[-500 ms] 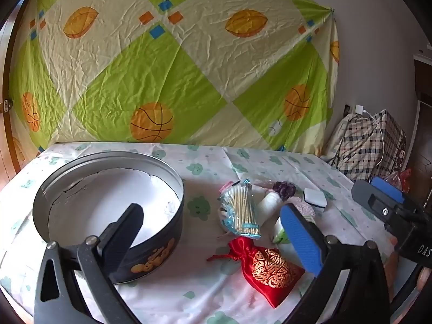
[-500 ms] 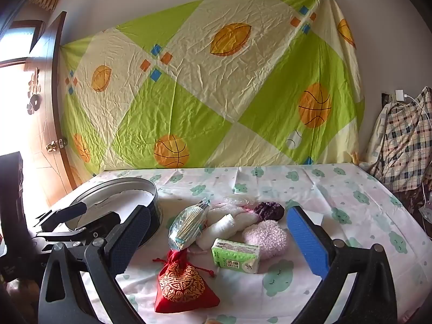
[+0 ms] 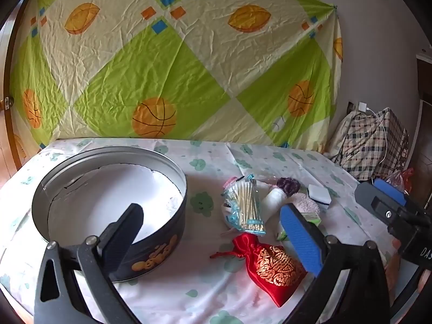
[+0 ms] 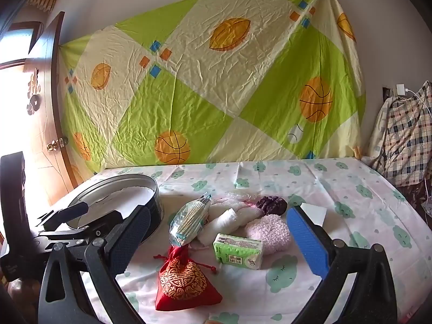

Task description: Organize soft objects

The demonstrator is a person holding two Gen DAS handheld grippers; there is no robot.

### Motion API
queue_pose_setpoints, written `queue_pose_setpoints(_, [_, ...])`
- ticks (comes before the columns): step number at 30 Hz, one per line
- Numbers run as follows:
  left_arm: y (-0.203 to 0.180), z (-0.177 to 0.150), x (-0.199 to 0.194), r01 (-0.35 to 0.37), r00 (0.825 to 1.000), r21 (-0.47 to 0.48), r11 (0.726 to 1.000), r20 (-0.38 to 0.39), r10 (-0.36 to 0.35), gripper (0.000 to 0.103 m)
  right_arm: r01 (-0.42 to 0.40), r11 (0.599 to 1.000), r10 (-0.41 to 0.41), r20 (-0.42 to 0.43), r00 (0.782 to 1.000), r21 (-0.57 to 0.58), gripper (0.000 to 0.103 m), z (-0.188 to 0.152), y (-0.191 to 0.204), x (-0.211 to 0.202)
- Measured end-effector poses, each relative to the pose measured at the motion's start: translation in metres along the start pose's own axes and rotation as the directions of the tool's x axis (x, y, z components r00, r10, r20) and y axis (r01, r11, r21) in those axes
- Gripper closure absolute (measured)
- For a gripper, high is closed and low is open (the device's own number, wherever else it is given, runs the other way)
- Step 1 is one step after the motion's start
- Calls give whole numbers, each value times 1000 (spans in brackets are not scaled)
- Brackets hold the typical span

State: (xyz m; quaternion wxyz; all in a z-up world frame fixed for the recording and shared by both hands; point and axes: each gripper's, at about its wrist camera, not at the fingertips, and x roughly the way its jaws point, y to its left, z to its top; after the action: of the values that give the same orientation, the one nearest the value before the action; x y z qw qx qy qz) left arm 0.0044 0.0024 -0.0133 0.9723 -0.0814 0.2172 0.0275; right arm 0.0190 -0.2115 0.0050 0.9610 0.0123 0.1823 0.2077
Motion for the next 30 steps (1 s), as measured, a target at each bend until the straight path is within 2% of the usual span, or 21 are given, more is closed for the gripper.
queue_pose_setpoints(30, [1, 0, 5, -24, 1000, 13, 1000, -12, 25, 0, -6, 1000, 7, -17, 1000, 20, 1, -2, -5, 1])
